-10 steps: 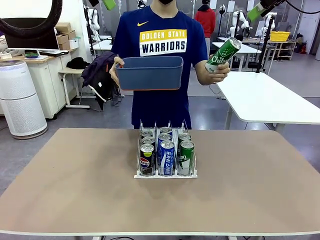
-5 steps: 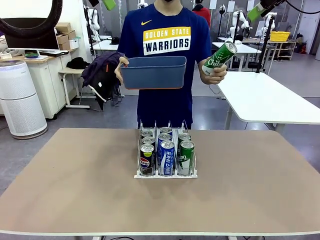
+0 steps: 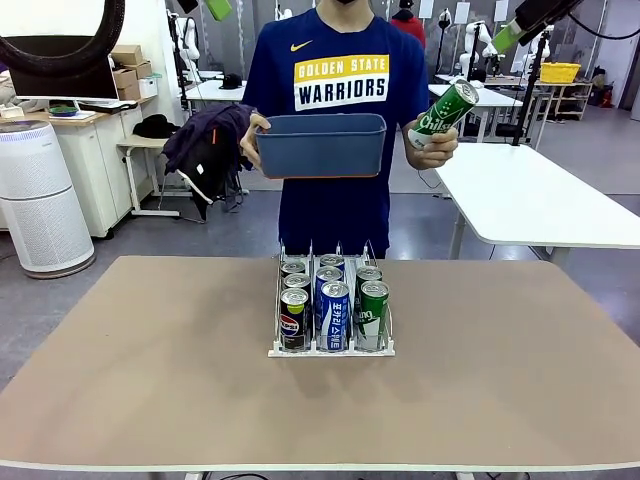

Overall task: Fill the beverage cans into the dispenser.
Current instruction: Pick up the Sprite handed by the human.

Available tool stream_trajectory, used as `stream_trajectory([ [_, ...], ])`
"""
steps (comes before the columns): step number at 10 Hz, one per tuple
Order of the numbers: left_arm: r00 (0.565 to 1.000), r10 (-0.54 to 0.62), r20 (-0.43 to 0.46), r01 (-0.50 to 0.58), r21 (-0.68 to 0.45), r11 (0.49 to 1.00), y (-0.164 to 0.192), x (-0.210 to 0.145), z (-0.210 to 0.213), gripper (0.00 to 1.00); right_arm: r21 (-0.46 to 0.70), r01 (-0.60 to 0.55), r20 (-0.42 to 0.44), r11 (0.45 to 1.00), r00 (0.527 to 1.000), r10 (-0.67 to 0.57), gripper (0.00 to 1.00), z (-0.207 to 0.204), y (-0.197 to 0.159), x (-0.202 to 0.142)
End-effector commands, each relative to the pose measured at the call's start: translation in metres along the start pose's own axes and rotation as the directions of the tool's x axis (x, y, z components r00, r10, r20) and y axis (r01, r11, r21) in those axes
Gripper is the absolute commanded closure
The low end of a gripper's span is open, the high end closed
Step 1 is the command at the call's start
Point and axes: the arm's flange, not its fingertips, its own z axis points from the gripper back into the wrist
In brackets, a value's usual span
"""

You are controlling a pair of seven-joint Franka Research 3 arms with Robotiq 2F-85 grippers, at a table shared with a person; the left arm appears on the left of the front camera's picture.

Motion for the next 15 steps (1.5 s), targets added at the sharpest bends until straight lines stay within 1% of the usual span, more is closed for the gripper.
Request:
stream_trajectory([
  [1, 1.0, 0.002, 0.01, -0.002, 0.005, 1.0, 0.0, -0.001, 0.0, 0.0, -0.031, 0.014, -0.005, 0.999, 1.0, -0.014, 0.0, -0.008, -0.011, 0.004],
  [3, 1.0, 0.002, 0.01, -0.002, 0.005, 1.0, 0.0, -0.001, 0.0, 0.0, -0.004, 0.051, -0.027, 0.999, 0.998, -0.051, 0.0, -0.023, -0.021, 0.003],
  [4, 1.0, 0.002, 0.01, -0.002, 0.005, 1.0, 0.0, -0.001, 0.0, 0.0, -0.012, 0.048, -0.013, 0.999, 0.999, -0.048, 0.0, -0.03, -0.029, 0.003],
  [5, 1.0, 0.002, 0.01, -0.002, 0.005, 1.0, 0.0, -0.001, 0.0, 0.0, -0.03, 0.071, -0.01, 0.997, 0.997, -0.071, 0.0, -0.034, -0.036, 0.004],
  [7, 1.0, 0.002, 0.01, -0.002, 0.005, 1.0, 0.0, -0.001, 0.0, 0.0, -0.023, 0.078, -0.028, 0.997, 0.997, -0.079, 0.0, -0.049, -0.044, 0.0],
  [10, 1.0, 0.002, 0.01, -0.002, 0.005, 1.0, 0.0, -0.001, 0.0, 0.0, 0.014, 0.093, -0.047, 0.996, 0.995, -0.093, 0.0, -0.066, -0.056, -0.001],
  [12, 1.0, 0.002, 0.01, -0.002, 0.005, 1.0, 0.0, -0.001, 0.0, 0.0, 0.067, 0.098, -0.067, 0.993, 0.993, -0.094, 0.0, -0.075, -0.059, -0.003],
  [15, 1.0, 0.002, 0.01, -0.002, 0.005, 1.0, 0.0, -0.001, 0.0, 0.0, 0.072, 0.086, -0.064, 0.994, 0.995, -0.082, 0.0, -0.093, -0.059, -0.005],
])
